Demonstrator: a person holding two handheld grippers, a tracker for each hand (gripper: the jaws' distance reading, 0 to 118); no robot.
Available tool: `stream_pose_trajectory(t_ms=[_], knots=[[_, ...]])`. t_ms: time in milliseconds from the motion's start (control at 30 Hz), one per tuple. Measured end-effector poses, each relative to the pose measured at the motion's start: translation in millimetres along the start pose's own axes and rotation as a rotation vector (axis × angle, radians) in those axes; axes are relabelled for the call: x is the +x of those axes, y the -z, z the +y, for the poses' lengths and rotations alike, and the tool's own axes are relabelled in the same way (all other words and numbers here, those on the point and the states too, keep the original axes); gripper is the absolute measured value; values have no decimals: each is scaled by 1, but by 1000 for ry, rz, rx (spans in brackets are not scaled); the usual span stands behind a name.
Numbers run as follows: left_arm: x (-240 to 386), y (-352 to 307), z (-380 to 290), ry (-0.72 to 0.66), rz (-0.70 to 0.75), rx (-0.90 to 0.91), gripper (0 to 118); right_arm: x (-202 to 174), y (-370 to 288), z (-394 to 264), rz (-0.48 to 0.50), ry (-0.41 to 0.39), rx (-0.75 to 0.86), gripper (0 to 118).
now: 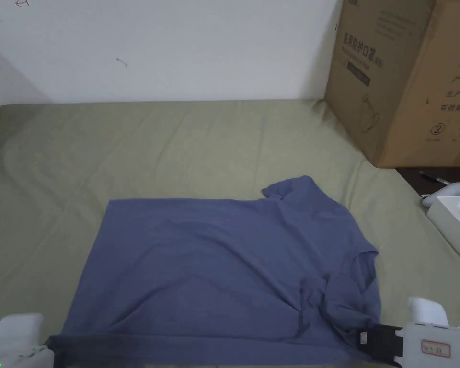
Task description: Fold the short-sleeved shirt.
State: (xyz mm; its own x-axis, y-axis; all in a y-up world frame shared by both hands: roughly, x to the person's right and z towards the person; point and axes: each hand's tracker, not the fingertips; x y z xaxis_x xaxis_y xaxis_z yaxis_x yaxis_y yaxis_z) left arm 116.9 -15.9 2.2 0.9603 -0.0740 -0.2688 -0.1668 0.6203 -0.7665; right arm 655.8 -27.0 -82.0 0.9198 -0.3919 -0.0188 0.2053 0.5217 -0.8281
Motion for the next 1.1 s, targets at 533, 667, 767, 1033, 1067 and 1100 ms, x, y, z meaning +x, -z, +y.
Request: stream_pose_trajectory(t_ms=[533, 667, 767, 1033, 1067, 1100], knots=[[9, -77, 23, -7, -136, 118, 54, -49, -90, 6, 11, -165, 290, 12], [18, -77, 13, 20, -102, 122, 1, -61, -91, -2, 10, -207, 265, 0], [19, -71, 6, 5, -95, 80, 0, -67, -83, -14, -28, -275, 216, 0], [4, -54, -2, 8, -71, 17, 0, -60, -67, -27, -16, -242, 157, 0], [2, -53, -3, 8, -62, 11, 0, -59, -66, -27, -21, -242, 151, 0], [1, -52, -3, 5, -56, 9, 0, -59, -65, -27, -21, -242, 148, 0]])
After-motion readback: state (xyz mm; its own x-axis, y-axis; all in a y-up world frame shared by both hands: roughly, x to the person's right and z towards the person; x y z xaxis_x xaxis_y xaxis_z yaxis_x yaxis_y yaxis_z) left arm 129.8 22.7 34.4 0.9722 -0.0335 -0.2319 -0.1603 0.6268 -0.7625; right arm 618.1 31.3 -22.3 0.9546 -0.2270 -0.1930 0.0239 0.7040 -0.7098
